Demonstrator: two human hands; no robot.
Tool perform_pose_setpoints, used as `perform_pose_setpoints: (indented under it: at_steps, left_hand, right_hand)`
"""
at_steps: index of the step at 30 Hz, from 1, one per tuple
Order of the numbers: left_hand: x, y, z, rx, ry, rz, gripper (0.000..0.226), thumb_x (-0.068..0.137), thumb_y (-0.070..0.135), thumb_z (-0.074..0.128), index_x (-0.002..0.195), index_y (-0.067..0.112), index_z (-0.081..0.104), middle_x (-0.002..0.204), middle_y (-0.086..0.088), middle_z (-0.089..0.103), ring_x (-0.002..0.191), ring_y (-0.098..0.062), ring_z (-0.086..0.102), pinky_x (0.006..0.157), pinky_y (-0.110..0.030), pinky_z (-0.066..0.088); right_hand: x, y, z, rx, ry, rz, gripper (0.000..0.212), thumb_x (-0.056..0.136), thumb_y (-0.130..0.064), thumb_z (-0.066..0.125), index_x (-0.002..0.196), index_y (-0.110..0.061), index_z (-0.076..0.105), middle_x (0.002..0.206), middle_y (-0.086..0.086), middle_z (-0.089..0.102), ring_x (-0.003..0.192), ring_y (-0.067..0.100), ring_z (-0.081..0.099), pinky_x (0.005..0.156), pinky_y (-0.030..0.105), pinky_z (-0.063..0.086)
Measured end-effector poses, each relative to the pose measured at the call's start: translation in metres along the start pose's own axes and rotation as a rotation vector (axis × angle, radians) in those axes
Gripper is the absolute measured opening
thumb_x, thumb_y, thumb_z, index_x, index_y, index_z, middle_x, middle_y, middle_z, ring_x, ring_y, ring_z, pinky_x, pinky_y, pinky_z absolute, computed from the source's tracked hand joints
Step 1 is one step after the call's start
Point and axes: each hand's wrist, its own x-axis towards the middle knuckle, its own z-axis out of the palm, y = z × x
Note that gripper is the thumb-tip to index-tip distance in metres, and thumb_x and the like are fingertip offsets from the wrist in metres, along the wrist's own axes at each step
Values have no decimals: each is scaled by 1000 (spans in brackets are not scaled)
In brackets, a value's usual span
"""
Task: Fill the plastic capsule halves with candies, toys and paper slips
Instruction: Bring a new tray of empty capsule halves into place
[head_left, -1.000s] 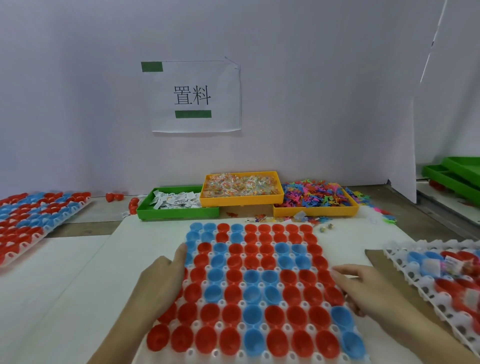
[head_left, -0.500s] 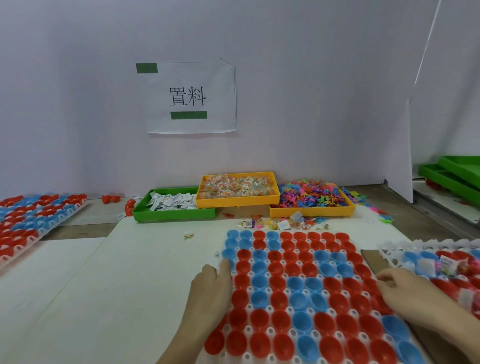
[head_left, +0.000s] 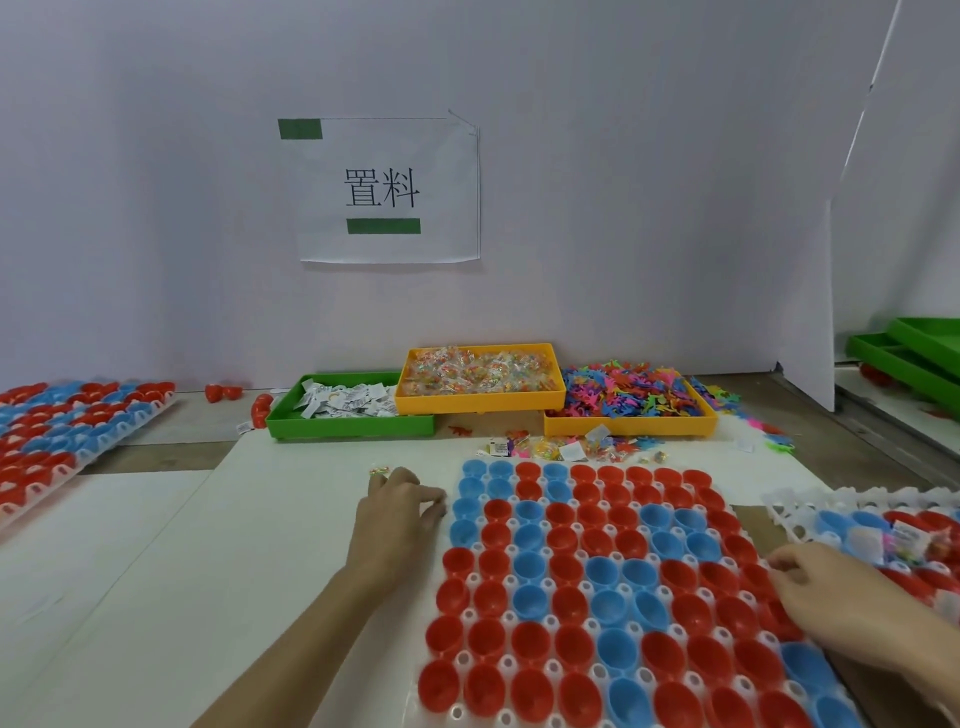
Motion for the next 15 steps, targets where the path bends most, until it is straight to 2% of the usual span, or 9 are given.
perform_pose_setpoints:
  at_steps: [4, 7, 10, 11, 14, 15]
  left_hand:
    - [3, -14, -5, 67, 128, 16, 14, 91, 27, 69, 102, 26, 78, 109, 4, 66, 104, -15, 48, 83, -31, 44]
    - [4, -29, -12, 58, 168, -51, 9, 88, 23, 72, 94, 20, 78, 108, -1, 69, 104, -19, 52, 85, -35, 48]
    - [10, -43, -22, 7, 156, -113, 5, 88, 23, 72, 88, 18, 73, 107, -6, 67, 103, -23, 51, 84, -37, 46]
    - [14, -47, -25, -22, 149, -124, 5, 88, 22, 72, 85, 18, 71, 107, -8, 66, 103, -24, 50, 82, -35, 43]
    - [27, -53, -32, -81, 111, -129, 14, 86, 22, 75, 77, 20, 65, 109, -9, 67, 103, -25, 52, 81, -31, 37]
    - [31, -53, -33, -94, 94, -122, 15, 85, 22, 76, 76, 18, 65, 110, -9, 68, 105, -25, 54, 82, -30, 36]
  right_hand:
    - [-2, 0, 0, -11, 5, -15, 11, 105, -37, 43, 98, -35, 51, 92, -18, 62, 84, -2, 62, 60, 13, 45]
    - [-5, -4, 1, -37, -10, -21, 19, 105, -34, 42, 114, -29, 57, 96, -16, 63, 87, -2, 62, 66, 14, 47]
    - [-8, -11, 3, -47, -24, -31, 31, 106, -34, 42, 131, -23, 55, 107, -13, 61, 89, -2, 58, 76, 16, 48]
    - [-10, -14, 4, -45, -25, -39, 33, 106, -34, 41, 134, -22, 54, 109, -12, 60, 86, -2, 57, 74, 15, 47]
    - [-11, -25, 8, -22, -36, -60, 32, 106, -34, 41, 132, -22, 55, 95, -17, 59, 70, -2, 56, 55, 10, 40]
    - [-11, -28, 10, -16, -40, -64, 33, 106, -35, 41, 132, -23, 55, 92, -16, 59, 68, -2, 55, 53, 11, 39]
